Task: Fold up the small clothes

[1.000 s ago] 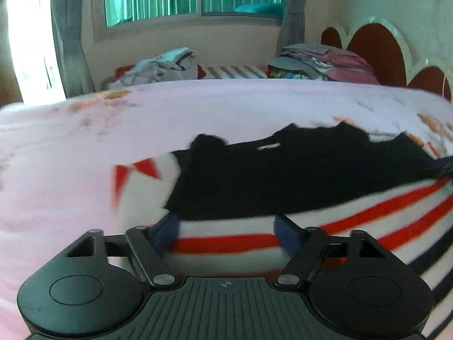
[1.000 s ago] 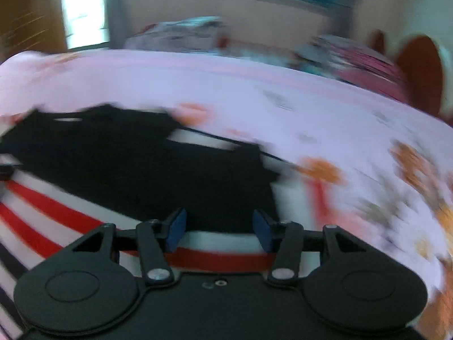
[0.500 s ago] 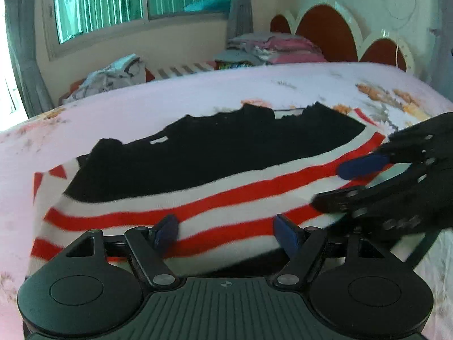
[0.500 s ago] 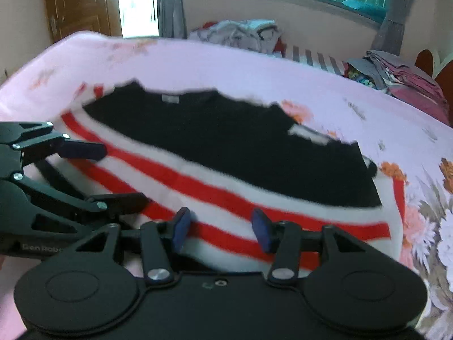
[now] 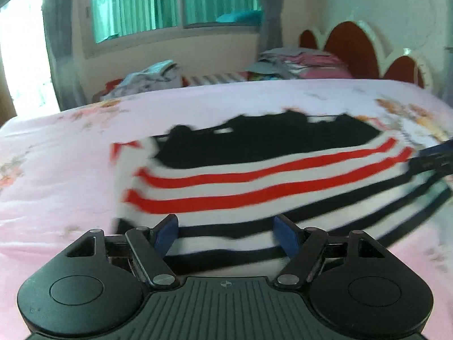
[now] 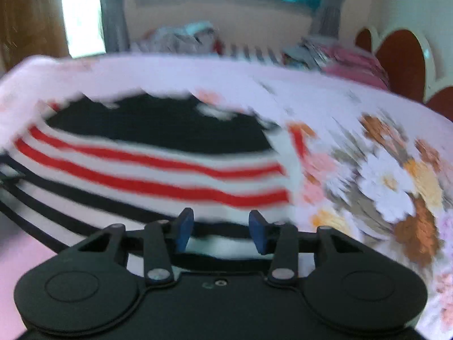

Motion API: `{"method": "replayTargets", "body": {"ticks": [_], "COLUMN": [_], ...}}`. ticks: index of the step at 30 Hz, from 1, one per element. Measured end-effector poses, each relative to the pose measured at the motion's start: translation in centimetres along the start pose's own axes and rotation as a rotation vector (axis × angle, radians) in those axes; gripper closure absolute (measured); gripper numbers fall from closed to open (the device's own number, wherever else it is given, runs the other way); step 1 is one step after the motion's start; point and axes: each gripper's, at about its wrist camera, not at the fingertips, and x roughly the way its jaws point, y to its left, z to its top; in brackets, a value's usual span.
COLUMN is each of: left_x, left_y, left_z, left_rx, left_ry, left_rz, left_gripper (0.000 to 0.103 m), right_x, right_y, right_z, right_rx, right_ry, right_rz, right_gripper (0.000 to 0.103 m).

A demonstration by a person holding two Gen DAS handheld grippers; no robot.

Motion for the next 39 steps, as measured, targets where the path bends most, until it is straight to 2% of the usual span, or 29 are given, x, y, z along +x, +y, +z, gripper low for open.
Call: {"method": "replayTargets", "body": {"ticks": [2, 4, 6, 8, 9, 12, 15, 16, 17, 18, 21, 23, 25, 26, 27, 28, 29, 32, 35, 39], "left_x": [0.0, 0.1, 0.9, 0.9, 0.7, -0.4, -1.7, -2.0, -2.4, -2.7, -2.8, -3.0, -3.3, -3.3, -3.2, -3.1, -3.0, -2.7, -2.6, -2.4], "left_y": [-1.9, -3.3, -4.1, -3.7, -3.9, -3.4, 0.8, 2.2, 3.7, 4.6, 3.8, 3.7, 3.9, 4.0, 4.2, 4.3, 4.4, 4.2, 4.1, 4.0], "left_z": [-0.3, -0.7, -1.3, -2.2, -2.3, -2.8, -4.1, -4.8, -5.3, -5.6, -4.8, -4.4, -4.7, -4.9, -5.3, -5.5, -5.6, -5.1, -5.0, -5.0], "left_rx": [-0.006, -0.002, -0.019, -0.09, -0.073, -0.034, -0.083, -0.112, -0.165, -0.205, -0.196, -0.208, -0.203, -0.203, -0.207, -0.208, -0.205, -0.201, -0.194, -0.185], "left_ry": [0.018, 0.039, 0.079, 0.066, 0.066, 0.052, 0.043, 0.05, 0.047, 0.038, 0.049, 0.039, 0.04, 0.04, 0.051, 0.053, 0.05, 0.066, 0.075, 0.078], "left_rz": [-0.038, -0.056, -0.042, -0.046, -0.036, 0.015, 0.105, 0.116, 0.101, 0.077, 0.112, 0.116, 0.126, 0.126, 0.125, 0.121, 0.12, 0.134, 0.135, 0.139], "left_gripper": [0.029, 0.029, 0.029, 0.029, 0.029, 0.029, 0.029, 0.029, 0.03, 0.035, 0.036, 0.036, 0.037, 0.042, 0.045, 0.045, 0.045, 0.045, 0.044, 0.044], "right_x": [0.5, 1.2, 2.1, 1.7, 1.4, 0.8, -0.4, -0.7, -0.9, -1.2, -1.2, -1.8, -2.7, -2.4, -1.8, -1.4, -1.4, -1.5, -2.1, -1.8], "right_y": [2.6, 4.8, 6.2, 6.7, 6.7, 5.2, 0.5, -1.7, -3.3, -4.6, -3.3, -3.2, -3.9, -4.1, -4.4, -4.7, -4.6, -4.1, -4.6, -4.7], "right_z": [-0.4, -1.4, -2.6, -3.8, -4.1, -3.9, -4.7, -5.4, -6.2, -7.0, -6.6, -5.7, -5.3, -5.4, -5.8, -6.5, -7.0, -6.6, -6.5, -7.2], "right_rx": [-0.039, -0.077, -0.103, -0.139, -0.144, -0.12, -0.005, 0.041, 0.073, 0.102, 0.019, 0.042, 0.053, 0.045, 0.038, 0.027, -0.001, -0.027, 0.03, 0.041], "right_ry": [0.033, 0.062, 0.099, 0.071, 0.067, 0.068, 0.062, 0.071, 0.079, 0.066, 0.081, 0.054, 0.021, 0.037, 0.081, 0.108, 0.086, 0.095, 0.066, 0.082], "right_rz": [0.07, 0.1, 0.076, 0.051, 0.051, 0.038, -0.09, -0.129, -0.127, -0.089, -0.117, -0.12, -0.148, -0.162, -0.167, -0.157, -0.153, -0.171, -0.168, -0.161], "right_gripper": [0.061, 0.061, 0.061, 0.06, 0.06, 0.065, 0.07, 0.07, 0.071, 0.072, 0.073, 0.08, 0.082, 0.082, 0.089, 0.09, 0.09, 0.09, 0.088, 0.087]}}
